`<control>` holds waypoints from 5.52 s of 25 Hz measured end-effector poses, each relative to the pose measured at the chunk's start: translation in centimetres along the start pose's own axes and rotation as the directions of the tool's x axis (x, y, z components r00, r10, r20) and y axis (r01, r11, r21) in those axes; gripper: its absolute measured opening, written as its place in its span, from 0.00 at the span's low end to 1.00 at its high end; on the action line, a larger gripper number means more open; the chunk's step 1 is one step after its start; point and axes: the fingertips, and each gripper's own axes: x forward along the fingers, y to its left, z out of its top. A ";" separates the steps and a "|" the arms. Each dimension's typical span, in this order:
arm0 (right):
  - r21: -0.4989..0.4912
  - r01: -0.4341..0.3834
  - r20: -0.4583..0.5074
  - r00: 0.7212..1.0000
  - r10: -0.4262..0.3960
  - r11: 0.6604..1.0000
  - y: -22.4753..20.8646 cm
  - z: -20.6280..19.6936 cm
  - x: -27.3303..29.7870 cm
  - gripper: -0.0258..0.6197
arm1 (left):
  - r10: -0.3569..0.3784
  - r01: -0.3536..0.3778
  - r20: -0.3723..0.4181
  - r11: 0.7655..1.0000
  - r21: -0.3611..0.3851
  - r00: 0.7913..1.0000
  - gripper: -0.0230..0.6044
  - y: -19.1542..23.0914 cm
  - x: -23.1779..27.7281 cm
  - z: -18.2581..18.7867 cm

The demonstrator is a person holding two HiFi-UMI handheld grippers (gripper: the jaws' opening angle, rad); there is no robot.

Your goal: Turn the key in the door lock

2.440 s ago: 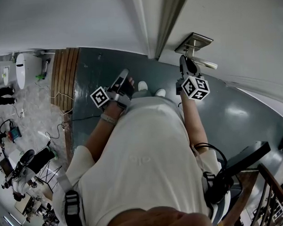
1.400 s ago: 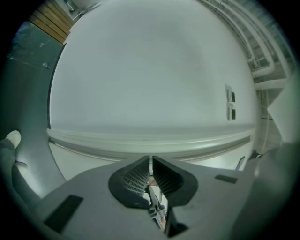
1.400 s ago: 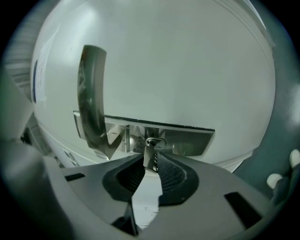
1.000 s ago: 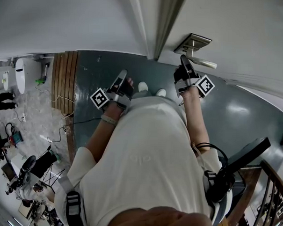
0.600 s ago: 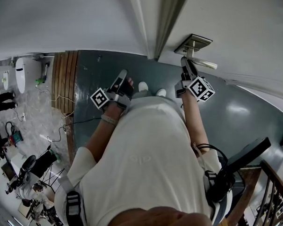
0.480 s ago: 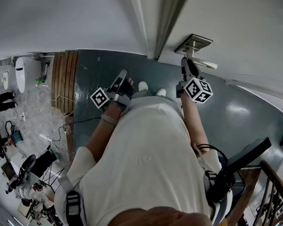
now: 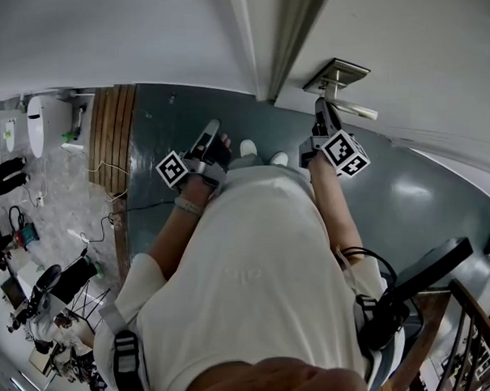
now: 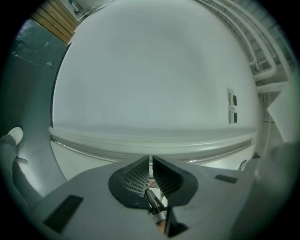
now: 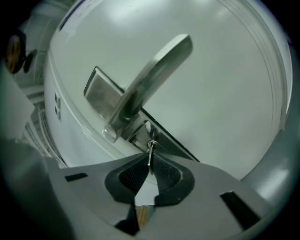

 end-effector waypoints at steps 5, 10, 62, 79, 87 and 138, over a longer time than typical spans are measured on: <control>0.315 -0.095 0.035 0.995 0.088 0.944 -0.2 0.0 -0.1 0.11 | 0.002 -0.002 -0.004 1.000 0.005 1.000 0.05 0.0 -0.1 -0.2; 0.556 -0.150 0.086 0.989 0.123 0.817 -0.6 -0.3 -0.3 0.11 | 0.005 -0.005 -0.004 1.000 0.011 1.000 0.05 -0.1 -0.1 -0.2; -0.979 0.062 0.102 0.973 -0.205 -0.194 0.7 -2.3 -0.5 0.11 | 0.000 0.002 0.043 0.999 -0.041 0.999 0.05 0.9 -0.7 -0.1; -0.964 0.156 0.110 0.972 -0.209 0.217 0.2 -0.9 0.7 0.12 | 0.008 -0.007 0.047 0.999 -0.037 0.999 0.05 1.5 -1.5 -0.1; -0.664 0.065 -0.007 0.996 -0.093 0.745 -0.4 -0.8 0.6 0.12 | 0.019 -0.017 0.042 0.999 -0.039 0.999 0.05 1.7 -1.4 -0.2; -0.543 -0.082 -0.173 0.985 -0.016 0.836 4.2 -2.5 -3.0 0.19 | -0.056 0.251 -0.455 0.890 0.380 0.889 0.05 -4.4 4.5 -4.8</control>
